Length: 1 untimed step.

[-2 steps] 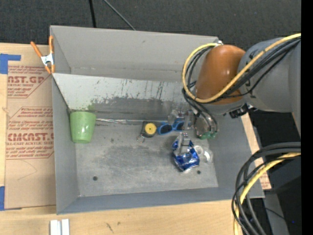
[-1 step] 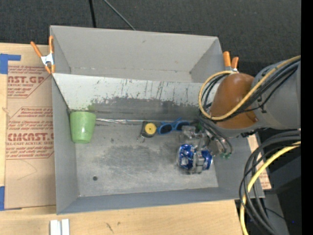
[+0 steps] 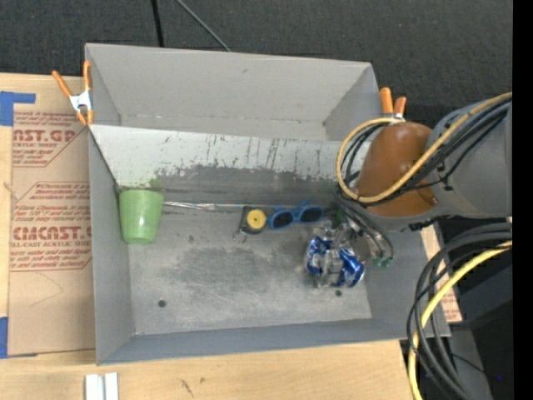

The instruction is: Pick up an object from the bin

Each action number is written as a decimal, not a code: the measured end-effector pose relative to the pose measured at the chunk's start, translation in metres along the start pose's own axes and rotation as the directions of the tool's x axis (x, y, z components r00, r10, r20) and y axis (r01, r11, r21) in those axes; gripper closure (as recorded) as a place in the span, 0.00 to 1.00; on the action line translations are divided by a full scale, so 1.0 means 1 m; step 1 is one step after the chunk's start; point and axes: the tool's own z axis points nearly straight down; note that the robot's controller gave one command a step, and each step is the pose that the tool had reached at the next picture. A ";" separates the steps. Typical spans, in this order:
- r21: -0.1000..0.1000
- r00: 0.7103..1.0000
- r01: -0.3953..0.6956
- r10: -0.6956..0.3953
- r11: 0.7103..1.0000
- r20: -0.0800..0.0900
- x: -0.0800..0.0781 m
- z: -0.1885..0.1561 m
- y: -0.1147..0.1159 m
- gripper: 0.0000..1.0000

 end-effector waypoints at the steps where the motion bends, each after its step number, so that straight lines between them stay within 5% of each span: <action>1: 0.003 1.000 0.029 -0.029 1.000 0.011 0.013 -0.214 -0.001 1.00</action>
Offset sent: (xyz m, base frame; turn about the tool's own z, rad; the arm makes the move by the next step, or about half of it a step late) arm -0.0145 -0.0025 0.2092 -0.0293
